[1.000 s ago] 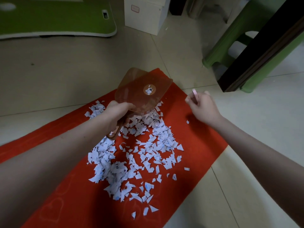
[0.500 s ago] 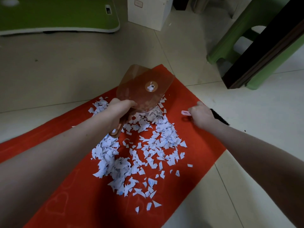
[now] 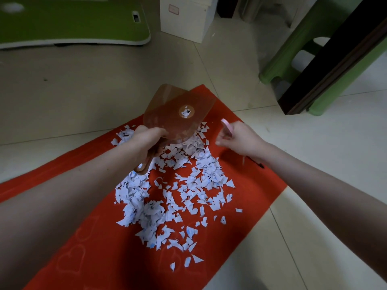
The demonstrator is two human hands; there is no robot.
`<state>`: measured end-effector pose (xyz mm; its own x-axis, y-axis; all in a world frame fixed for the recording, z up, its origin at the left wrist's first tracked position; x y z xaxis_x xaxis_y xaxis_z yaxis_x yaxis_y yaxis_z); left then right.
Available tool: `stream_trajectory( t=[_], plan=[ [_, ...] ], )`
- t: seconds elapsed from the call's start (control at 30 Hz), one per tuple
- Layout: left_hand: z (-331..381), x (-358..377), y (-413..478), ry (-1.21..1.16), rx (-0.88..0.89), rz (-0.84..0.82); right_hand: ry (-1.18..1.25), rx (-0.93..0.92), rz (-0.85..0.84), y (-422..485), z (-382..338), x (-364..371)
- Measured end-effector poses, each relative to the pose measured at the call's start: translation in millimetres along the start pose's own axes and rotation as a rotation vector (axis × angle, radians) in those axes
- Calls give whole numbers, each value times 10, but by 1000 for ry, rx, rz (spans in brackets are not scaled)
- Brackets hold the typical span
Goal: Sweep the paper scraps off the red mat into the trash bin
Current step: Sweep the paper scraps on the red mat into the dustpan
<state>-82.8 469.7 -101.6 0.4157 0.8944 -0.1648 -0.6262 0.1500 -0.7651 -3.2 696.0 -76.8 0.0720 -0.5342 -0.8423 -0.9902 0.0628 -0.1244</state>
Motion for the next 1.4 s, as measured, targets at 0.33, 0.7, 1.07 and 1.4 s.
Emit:
stream_trajectory(
  t=[0.33, 0.7, 1.07, 1.4],
  plan=[
    [44, -244, -78, -56, 26, 52, 293, 5, -85, 95, -474, -15],
    [47, -330, -63, -62, 47, 65, 384, -26, 211, 96, -350, -321],
    [76, -264, -45, -88, 29, 62, 75, 50, 547, 194, 214, -490],
    [31, -217, 74, -124, 8, 44, 18, 93, 393, 610, 323, -105]
  ],
)
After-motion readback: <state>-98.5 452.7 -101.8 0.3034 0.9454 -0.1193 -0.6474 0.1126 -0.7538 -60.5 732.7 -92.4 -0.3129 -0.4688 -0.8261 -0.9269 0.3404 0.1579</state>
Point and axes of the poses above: each hand's wrist, its own y-axis towards the middle knuckle, its own x-axis out of the palm, z = x × y, the point moved 6 cm from there along y, towards the middle knuckle, and after that the axes turned 9 degrees about -x, right-handed, at the moved point
